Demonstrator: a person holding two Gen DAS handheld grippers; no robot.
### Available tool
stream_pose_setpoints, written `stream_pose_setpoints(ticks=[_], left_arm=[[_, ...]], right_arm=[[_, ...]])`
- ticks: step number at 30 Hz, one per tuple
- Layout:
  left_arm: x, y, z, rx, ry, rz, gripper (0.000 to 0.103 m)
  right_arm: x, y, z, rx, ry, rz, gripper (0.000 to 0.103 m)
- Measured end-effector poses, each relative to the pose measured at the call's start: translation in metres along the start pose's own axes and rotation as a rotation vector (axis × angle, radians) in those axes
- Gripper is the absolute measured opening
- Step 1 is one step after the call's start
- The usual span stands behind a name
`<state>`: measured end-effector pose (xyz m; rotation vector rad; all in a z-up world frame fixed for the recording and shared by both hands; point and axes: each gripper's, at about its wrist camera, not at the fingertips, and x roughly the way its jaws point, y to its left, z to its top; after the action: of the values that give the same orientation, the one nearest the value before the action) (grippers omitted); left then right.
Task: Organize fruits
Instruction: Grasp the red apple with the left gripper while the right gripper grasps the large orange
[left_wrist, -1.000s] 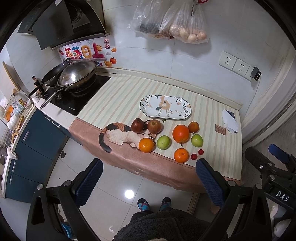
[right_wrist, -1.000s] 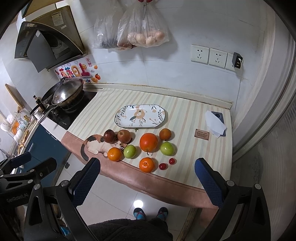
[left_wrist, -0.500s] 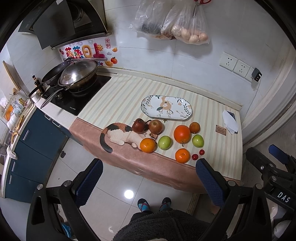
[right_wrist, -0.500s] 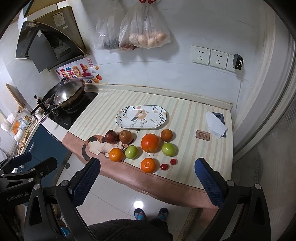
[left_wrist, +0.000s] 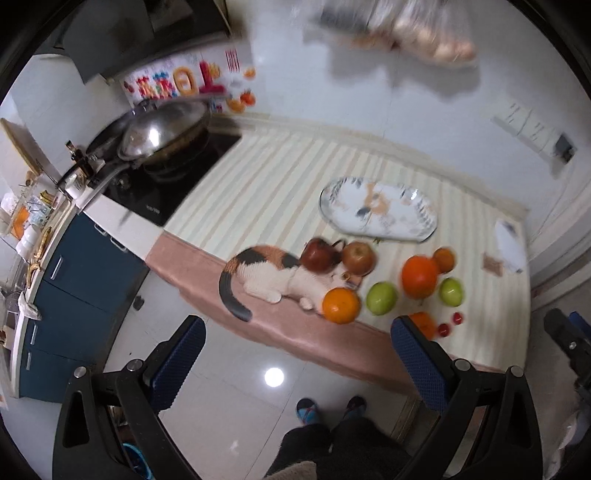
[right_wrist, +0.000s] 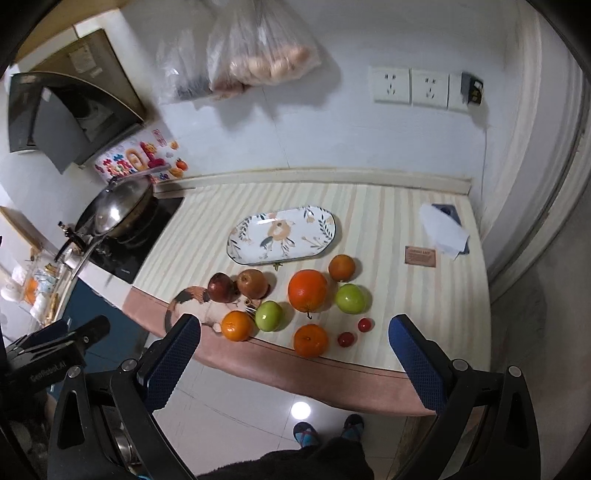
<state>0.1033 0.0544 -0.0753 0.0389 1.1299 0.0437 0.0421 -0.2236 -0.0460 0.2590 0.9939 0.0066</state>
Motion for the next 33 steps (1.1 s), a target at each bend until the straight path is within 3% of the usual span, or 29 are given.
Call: stream_pose_setpoints(ticks=[7,14,20,24,26,27,30,33], left_arm=[[0.111,0.016,0.023,-0.065,0.206,-0.016,0.102],[0.195,0.025,0.061,-0.13,0.305,-0.006,0.099],[0.26,0.022,0.09,-0.166,0.423,-0.075,0.099],[0.298,0.022,0.094,-0.22,0.513,-0.138,0.097],[0.309,0.022,0.093,-0.247,0.546,-0.161,0.088],[0.315,0.023,0.092,-0.271,0.56,-0.186,0.088],[0.324,0.025,0.089,-0.342,0.576,-0.249,0.086],[0.332,0.024,0.09,-0.384,0.574,-0.308,0.077]], right_arm=[[0.106,0.0,0.007,0.025,0.137,-0.006,0.103],[0.232,-0.011,0.025,0.024,0.302,-0.007,0.103],[0.318,-0.016,0.038,0.024,0.43,0.007,0.101],[0.344,-0.015,0.042,0.026,0.481,0.014,0.101],[0.353,-0.015,0.044,0.035,0.5,0.026,0.101],[0.356,-0.015,0.044,0.035,0.506,0.026,0.1],[0.364,-0.013,0.044,0.031,0.531,0.027,0.098],[0.376,-0.011,0.04,0.037,0.566,0.038,0.097]])
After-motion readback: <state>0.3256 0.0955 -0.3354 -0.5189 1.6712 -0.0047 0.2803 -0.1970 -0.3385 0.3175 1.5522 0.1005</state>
